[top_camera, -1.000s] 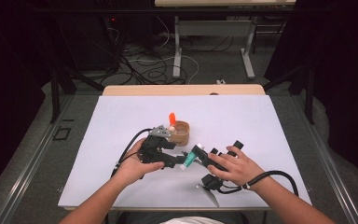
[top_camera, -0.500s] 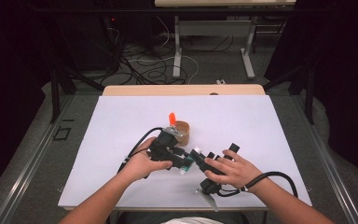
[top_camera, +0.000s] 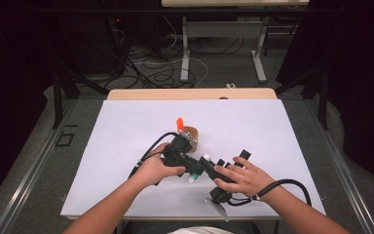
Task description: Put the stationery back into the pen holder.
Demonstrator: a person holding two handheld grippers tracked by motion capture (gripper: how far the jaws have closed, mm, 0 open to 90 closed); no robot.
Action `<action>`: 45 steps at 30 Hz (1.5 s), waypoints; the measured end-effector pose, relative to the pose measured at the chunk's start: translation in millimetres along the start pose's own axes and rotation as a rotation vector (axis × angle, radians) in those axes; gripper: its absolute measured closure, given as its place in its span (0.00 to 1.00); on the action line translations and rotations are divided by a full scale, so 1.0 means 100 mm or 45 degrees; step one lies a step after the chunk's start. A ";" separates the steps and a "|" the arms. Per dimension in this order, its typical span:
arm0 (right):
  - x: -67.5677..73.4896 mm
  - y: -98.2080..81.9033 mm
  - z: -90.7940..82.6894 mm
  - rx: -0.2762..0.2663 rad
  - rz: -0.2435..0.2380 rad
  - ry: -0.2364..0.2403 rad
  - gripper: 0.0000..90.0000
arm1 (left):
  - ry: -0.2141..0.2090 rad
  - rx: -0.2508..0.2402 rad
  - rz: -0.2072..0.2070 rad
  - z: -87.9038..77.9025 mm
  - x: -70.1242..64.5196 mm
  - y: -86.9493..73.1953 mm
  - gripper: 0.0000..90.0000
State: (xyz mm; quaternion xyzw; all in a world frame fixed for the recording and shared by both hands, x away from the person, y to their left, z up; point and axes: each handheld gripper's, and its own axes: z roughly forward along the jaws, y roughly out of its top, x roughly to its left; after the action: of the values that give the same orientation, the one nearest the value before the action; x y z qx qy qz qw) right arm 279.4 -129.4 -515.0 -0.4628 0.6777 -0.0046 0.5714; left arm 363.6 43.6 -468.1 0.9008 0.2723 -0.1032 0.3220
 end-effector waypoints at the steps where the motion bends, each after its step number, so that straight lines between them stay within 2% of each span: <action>1: 0.00 0.00 0.00 0.003 -0.009 -0.002 0.73 | 0.001 -0.001 -0.002 0.01 0.00 0.01 0.65; 10: -0.01 0.01 0.00 0.004 -0.023 0.009 0.72 | 0.043 0.039 -0.055 0.04 -0.05 0.03 0.72; 25: -0.01 0.00 0.01 0.013 -0.006 0.022 0.71 | 0.065 0.008 -0.073 0.07 -0.06 0.03 0.72; 34: -0.01 -0.02 0.03 0.000 0.077 0.019 0.64 | 0.113 -0.017 -0.110 0.06 0.04 -0.01 0.73; 40: -0.01 -0.05 0.05 -0.005 0.144 0.056 0.61 | 0.147 -0.057 -0.134 0.02 0.15 -0.05 0.73; 42: -0.02 -0.05 0.04 0.019 0.151 0.090 0.60 | 0.153 -0.065 -0.144 -0.01 0.18 -0.06 0.73; 44: -0.02 -0.07 0.07 -0.017 0.175 0.092 0.59 | 0.149 -0.081 -0.177 -0.02 0.19 -0.07 0.73; 45: -0.02 -0.07 0.07 -0.009 0.180 0.112 0.58 | 0.153 -0.086 -0.173 -0.03 0.20 -0.07 0.73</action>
State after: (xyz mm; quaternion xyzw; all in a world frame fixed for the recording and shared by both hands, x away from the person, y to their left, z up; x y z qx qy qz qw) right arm 289.5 -128.2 -512.0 -0.4151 0.7331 0.0178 0.5384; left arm 375.8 58.6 -476.8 0.8735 0.3549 -0.0613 0.3276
